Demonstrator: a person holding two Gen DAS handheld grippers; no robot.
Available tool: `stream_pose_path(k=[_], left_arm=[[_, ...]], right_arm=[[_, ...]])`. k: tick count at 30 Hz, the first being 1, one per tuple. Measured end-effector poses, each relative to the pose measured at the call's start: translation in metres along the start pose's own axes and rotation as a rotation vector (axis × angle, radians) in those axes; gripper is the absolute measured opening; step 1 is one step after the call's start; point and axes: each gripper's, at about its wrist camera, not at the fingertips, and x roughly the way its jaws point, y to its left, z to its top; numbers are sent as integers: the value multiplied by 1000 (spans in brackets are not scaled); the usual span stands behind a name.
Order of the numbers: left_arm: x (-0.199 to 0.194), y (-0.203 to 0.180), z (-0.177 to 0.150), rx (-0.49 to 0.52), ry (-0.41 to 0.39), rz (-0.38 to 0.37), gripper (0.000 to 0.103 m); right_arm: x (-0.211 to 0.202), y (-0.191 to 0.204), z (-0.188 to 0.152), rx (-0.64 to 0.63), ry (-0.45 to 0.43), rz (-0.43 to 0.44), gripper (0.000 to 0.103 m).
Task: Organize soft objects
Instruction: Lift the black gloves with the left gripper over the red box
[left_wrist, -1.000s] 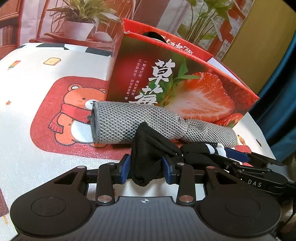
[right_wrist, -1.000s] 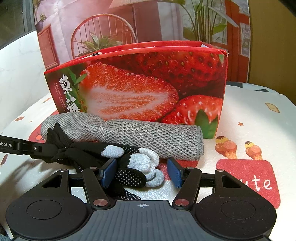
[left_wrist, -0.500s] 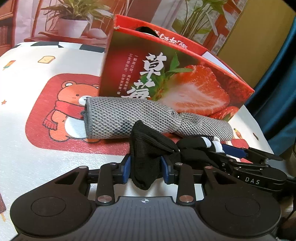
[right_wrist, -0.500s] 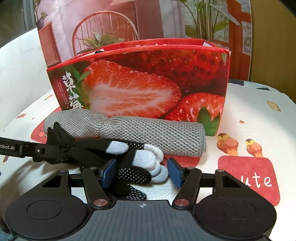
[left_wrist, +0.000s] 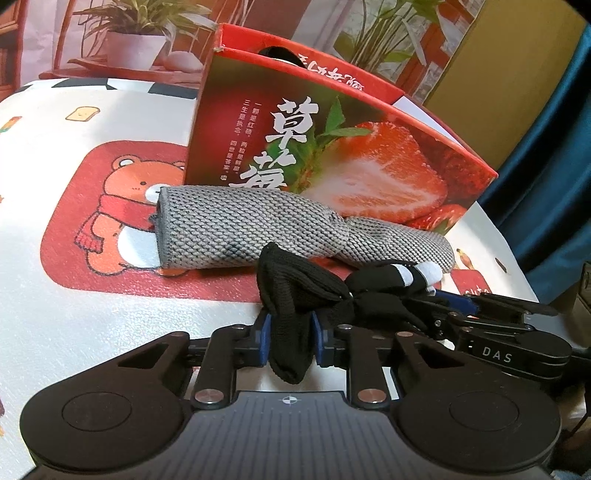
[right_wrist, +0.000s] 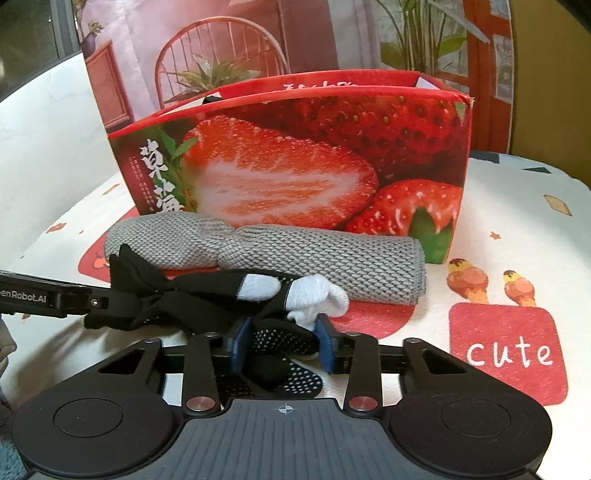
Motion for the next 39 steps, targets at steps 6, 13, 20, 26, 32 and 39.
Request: stream_pose_path(k=[6,13,20,26,32,39], left_arm=[[-4,0,0,2,-9,-6,18],[-16,-8,2,23,-49,-17,17],[-33,-19,8,39,-108,-34,17],[-53,-30,19,70,-176,-54,17],[-69,-38,32,83,-233,-68,17],[-76,-44,52,80,-277,-85,17]], right_arm=[[-1,3,2,-7,18,20,17],[-12,1,6,12,-8,30,12],[-32,1,16,17,-75,38,12],[-50,-2,32,34,-142,49,12],[-64,-3,48,39,-204,60,12],[-76,-4,71,33,-259,65,12]])
